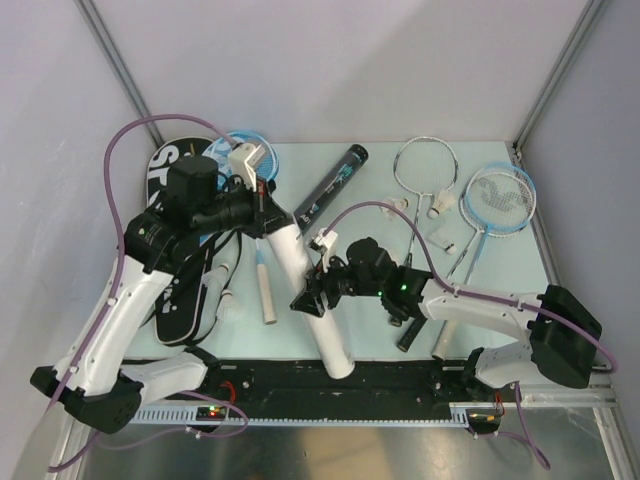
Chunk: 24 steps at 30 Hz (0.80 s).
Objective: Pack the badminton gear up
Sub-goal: Open the lid of the shuttle tube.
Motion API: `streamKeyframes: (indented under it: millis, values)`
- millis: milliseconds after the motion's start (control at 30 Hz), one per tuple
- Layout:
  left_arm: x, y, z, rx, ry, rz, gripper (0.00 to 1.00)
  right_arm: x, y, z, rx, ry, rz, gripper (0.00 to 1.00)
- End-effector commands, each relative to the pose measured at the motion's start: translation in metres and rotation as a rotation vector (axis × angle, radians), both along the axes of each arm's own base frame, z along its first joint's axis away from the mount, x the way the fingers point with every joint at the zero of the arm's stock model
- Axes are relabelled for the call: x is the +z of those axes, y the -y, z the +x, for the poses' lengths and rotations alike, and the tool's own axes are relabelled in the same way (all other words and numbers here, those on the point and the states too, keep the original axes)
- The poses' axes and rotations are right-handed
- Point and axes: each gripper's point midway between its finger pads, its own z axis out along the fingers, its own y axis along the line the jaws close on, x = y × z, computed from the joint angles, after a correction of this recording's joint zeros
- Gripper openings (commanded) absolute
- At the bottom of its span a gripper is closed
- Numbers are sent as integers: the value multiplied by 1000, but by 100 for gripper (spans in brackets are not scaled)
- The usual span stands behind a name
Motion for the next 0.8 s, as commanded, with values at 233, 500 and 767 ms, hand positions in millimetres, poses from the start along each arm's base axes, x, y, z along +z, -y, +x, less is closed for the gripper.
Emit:
streamKeyframes:
  millis: [233,500,767]
  values:
    - [38,-21,-4,65,108,-48,0,-4,14,-15,60,38,52,37]
    - [52,-29,4,115,133,-59,0,-21,24,-34,108,-10,16,34]
    - [62,-42,8,176,146,-59,0,-28,33,-46,132,-8,-20,34]
